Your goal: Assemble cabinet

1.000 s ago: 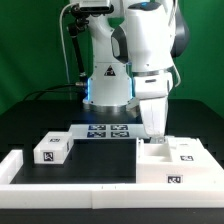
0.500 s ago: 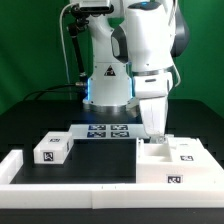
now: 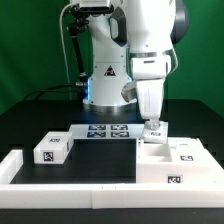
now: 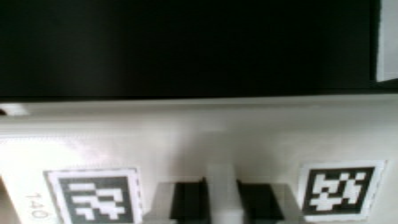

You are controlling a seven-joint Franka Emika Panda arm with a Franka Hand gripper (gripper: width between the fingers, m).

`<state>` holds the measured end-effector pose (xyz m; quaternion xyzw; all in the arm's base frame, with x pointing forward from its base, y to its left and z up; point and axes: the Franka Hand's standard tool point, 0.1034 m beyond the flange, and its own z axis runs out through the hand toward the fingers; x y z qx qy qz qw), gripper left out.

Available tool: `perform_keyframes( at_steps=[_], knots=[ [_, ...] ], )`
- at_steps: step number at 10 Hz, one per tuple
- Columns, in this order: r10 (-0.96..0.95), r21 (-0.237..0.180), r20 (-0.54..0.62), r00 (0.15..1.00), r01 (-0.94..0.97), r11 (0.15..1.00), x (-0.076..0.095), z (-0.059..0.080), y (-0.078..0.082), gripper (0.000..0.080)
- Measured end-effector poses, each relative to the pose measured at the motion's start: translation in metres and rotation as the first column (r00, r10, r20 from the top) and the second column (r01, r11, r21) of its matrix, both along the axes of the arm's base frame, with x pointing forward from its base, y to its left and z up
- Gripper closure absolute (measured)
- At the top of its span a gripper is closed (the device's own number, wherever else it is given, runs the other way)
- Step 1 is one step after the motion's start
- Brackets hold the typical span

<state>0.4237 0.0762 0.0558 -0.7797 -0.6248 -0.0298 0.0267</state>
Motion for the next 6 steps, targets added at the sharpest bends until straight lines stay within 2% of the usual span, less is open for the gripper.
perform_keyframes(
  at_steps=[3, 6],
  knots=[
    [-0.006, -0.009, -0.005, 1.000, 0.006, 1.000, 0.012, 0.007, -0.012, 0.0731],
    [-0.016, 0.001, 0.004, 1.000, 0.016, 1.000, 0.026, 0.006, -0.010, 0.0731]
  ],
)
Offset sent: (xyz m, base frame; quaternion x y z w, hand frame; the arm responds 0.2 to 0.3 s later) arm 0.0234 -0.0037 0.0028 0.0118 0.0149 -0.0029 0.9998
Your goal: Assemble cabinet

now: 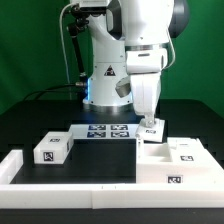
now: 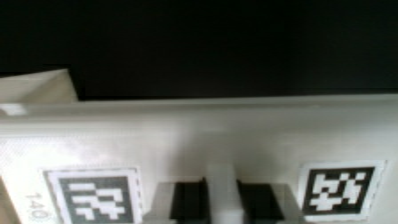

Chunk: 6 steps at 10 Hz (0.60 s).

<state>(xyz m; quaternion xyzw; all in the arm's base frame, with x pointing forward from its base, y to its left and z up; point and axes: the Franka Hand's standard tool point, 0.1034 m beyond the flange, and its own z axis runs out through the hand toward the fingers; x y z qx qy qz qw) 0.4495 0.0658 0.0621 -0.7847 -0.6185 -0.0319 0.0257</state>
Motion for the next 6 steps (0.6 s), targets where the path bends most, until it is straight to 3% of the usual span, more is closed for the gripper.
perform_keyframes(
  at_steps=[3, 6],
  knots=[
    [-0.002, 0.008, 0.005, 1.000, 0.002, 1.000, 0.0124, -0.0002, 0.0030, 0.0731],
    [-0.003, 0.009, -0.004, 1.000, 0.003, 1.000, 0.0116, -0.0026, 0.0028, 0.0731]
  ],
)
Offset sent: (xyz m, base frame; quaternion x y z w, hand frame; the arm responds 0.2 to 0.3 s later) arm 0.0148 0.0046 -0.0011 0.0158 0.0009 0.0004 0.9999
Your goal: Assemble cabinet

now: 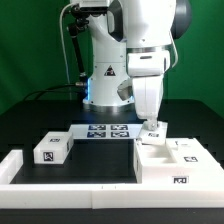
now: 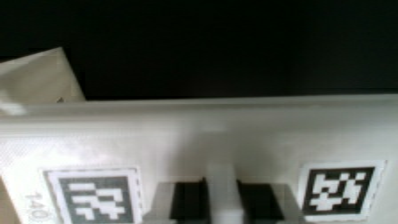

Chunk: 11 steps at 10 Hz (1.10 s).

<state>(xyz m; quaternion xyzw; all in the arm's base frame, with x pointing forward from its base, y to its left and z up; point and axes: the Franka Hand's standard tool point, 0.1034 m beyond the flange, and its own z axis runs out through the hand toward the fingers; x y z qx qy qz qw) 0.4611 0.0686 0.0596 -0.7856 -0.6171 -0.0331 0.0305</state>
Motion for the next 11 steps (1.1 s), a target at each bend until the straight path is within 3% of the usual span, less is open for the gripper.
perform_keyframes(
  at_steps=[11],
  knots=[
    [0.122, -0.003, -0.012, 0.992, -0.122, 0.992, 0.0035, -0.0016, -0.0090, 0.0731]
  ],
)
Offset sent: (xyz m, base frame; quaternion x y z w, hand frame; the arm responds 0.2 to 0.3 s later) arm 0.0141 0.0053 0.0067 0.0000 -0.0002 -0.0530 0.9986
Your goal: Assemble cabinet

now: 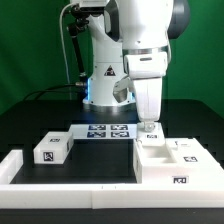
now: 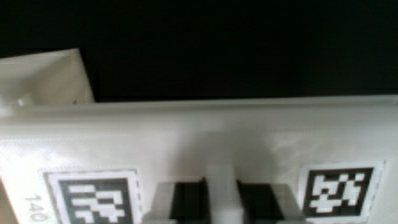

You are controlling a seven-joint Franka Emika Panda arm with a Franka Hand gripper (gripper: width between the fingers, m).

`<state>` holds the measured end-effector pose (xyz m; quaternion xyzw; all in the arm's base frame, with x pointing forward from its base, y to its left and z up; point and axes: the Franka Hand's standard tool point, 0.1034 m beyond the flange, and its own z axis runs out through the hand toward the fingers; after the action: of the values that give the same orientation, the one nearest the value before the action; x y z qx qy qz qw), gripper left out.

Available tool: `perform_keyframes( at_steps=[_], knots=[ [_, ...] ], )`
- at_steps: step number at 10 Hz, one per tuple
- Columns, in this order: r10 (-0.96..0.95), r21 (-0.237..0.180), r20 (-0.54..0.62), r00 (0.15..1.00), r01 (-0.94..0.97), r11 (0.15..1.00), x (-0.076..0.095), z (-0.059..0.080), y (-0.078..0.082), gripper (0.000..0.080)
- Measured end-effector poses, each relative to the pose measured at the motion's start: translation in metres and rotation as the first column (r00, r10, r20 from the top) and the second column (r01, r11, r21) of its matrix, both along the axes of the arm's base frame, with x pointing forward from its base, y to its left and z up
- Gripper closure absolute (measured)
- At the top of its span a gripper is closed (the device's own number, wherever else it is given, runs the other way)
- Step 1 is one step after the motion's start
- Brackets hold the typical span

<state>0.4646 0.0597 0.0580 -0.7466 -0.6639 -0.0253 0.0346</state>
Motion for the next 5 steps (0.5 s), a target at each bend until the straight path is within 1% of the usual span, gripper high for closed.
perform_keyframes(
  at_steps=[3, 4, 5],
  knots=[
    [0.014, 0.001, 0.002, 1.000, -0.014, 1.000, 0.000, -0.001, -0.001, 0.0731],
    [0.045, 0.004, 0.015, 0.999, -0.045, 0.999, 0.005, -0.002, -0.006, 0.0731],
    [0.049, 0.009, 0.025, 0.998, -0.050, 0.999, 0.015, -0.002, -0.007, 0.0731]
  ],
)
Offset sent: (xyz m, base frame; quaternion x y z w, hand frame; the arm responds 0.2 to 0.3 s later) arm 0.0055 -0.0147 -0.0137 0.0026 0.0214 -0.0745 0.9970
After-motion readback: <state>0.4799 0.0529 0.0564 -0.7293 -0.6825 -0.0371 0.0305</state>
